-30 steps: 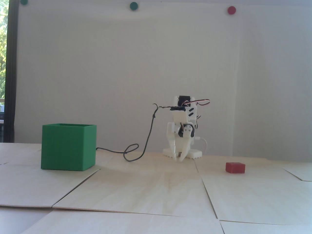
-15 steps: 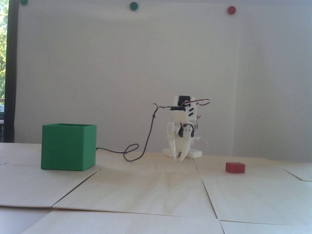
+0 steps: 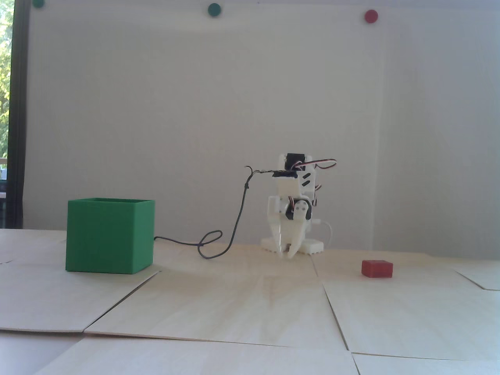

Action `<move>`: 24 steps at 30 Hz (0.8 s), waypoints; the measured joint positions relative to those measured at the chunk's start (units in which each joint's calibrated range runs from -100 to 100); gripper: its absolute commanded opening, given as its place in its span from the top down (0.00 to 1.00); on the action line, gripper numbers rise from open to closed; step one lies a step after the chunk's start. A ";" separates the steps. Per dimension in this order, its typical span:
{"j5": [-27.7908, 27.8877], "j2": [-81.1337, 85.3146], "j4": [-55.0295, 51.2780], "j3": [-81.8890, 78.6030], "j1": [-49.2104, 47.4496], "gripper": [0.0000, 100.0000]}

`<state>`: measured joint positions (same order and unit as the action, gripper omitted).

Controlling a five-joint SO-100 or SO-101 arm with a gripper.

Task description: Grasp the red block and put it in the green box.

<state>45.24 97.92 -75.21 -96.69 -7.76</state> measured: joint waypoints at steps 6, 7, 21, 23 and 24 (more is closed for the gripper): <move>0.00 0.00 0.00 0.00 0.00 0.97; 0.00 0.00 0.00 0.00 0.00 0.97; 0.00 0.00 0.00 0.00 -0.84 0.97; 0.00 0.00 0.00 0.00 -0.84 0.97; 0.00 0.00 0.00 0.00 -0.84 0.97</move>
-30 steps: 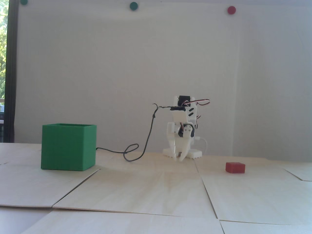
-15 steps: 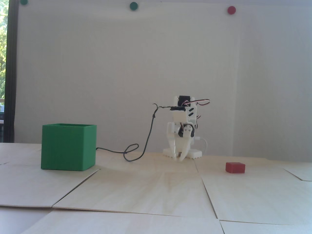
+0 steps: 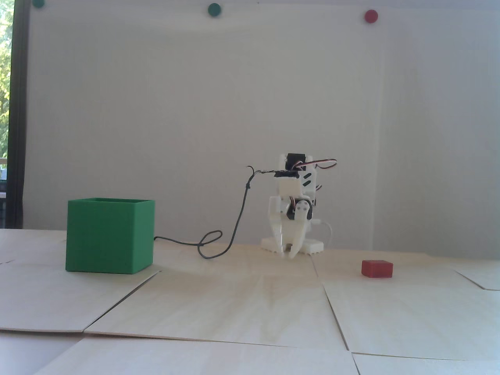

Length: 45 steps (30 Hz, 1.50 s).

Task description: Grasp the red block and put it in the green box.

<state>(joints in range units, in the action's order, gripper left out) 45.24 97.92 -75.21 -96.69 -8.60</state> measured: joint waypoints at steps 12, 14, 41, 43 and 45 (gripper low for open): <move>-0.77 -0.08 12.40 4.57 -0.53 0.97; -2.41 -2.32 14.56 6.62 -1.68 0.97; -6.11 -95.72 20.97 68.93 3.21 0.97; -6.11 -97.22 20.97 70.99 3.44 0.97; -6.11 -97.55 20.97 72.25 2.90 0.97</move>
<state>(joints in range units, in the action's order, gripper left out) 39.12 0.37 -54.24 -24.44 -5.69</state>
